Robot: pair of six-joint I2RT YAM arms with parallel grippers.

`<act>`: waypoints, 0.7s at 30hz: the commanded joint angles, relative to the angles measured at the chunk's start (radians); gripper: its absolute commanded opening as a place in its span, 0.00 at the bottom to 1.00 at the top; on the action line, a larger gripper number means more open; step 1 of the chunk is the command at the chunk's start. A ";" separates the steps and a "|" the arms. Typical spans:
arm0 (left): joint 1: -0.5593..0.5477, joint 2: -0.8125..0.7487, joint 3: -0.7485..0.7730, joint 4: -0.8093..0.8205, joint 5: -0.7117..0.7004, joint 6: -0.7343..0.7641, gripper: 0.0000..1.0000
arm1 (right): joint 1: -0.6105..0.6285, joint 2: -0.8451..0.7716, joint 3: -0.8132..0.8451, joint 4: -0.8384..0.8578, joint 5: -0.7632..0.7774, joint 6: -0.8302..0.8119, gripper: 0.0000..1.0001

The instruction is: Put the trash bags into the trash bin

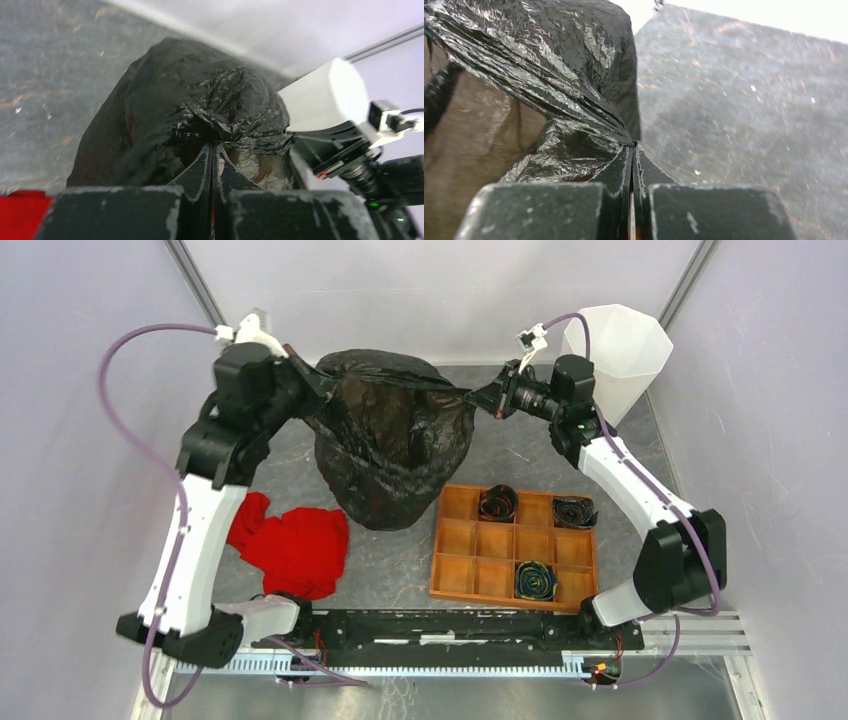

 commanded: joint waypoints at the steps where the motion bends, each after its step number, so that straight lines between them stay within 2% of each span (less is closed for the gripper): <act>1: 0.002 0.036 0.054 -0.039 0.021 0.093 0.02 | -0.008 0.018 0.050 -0.061 0.076 -0.074 0.00; 7: 0.004 0.077 0.196 -0.092 -0.051 0.154 0.02 | -0.008 0.022 0.166 -0.087 0.110 -0.115 0.00; 11: 0.003 0.084 0.248 -0.091 -0.087 0.164 0.02 | -0.009 -0.009 0.175 -0.087 0.178 -0.149 0.00; 14: 0.004 0.083 0.220 -0.066 -0.112 0.159 0.02 | -0.009 -0.029 0.129 -0.004 0.177 -0.100 0.00; 18: 0.003 0.082 0.147 -0.054 -0.116 0.152 0.08 | -0.008 -0.030 0.077 0.112 0.144 -0.009 0.00; 21: 0.004 0.069 0.103 -0.067 -0.126 0.159 0.11 | -0.008 -0.036 0.058 0.126 0.167 0.003 0.00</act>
